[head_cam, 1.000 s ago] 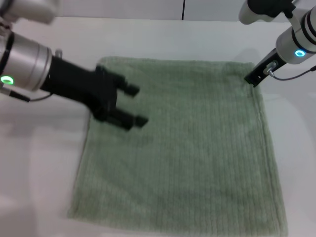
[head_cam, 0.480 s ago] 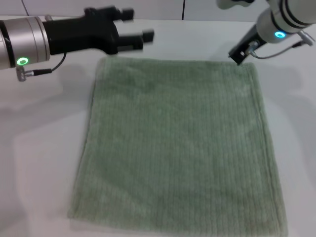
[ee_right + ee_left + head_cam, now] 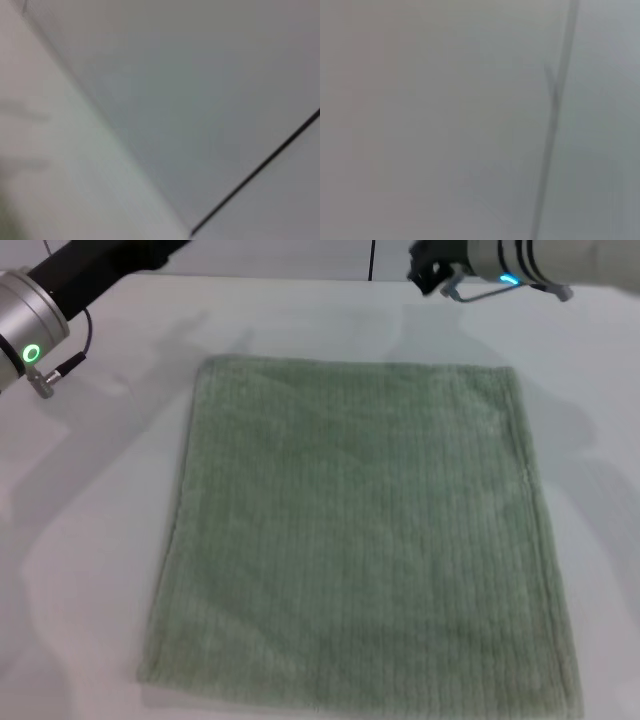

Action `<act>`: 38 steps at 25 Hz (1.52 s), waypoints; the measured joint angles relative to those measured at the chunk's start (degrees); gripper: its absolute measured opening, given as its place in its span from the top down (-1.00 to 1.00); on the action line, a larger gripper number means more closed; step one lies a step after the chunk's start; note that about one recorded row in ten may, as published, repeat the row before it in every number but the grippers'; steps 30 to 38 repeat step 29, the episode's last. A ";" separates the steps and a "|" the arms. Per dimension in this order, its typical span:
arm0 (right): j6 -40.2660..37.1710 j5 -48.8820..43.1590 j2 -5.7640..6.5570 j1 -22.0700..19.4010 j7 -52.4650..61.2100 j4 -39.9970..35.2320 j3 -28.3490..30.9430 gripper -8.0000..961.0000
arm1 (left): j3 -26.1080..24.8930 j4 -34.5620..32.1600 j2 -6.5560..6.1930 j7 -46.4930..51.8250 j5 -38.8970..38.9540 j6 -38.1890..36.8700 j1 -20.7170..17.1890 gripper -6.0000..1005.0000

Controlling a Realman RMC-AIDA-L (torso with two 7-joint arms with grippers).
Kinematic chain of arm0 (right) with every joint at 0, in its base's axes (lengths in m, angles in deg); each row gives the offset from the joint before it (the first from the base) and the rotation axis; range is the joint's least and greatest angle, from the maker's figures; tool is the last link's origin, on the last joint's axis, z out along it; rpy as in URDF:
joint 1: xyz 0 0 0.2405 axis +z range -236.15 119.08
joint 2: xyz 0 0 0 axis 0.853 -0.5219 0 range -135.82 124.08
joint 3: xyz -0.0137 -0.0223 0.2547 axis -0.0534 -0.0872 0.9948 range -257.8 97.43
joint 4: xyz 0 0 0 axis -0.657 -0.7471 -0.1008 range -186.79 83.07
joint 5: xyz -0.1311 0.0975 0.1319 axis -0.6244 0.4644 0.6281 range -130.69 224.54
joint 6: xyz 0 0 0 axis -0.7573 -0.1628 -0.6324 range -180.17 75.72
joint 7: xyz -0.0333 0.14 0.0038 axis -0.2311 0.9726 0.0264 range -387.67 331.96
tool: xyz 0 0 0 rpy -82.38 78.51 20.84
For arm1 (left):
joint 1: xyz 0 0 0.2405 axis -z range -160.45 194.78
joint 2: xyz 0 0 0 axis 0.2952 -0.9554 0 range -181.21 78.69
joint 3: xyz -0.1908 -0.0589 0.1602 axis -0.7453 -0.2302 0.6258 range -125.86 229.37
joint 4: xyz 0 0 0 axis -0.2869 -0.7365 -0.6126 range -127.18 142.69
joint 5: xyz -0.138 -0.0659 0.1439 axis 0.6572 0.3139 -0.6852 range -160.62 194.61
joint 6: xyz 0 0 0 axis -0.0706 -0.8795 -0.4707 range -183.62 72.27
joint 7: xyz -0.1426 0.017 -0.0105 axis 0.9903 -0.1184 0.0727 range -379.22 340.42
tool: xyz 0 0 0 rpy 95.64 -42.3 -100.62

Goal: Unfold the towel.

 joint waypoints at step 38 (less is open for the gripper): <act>70.21 12.58 0.45 -23.05 31.94 7.20 -32.48 0.92 | -5.84 14.46 0.31 -15.85 17.50 11.72 4.43 -0.60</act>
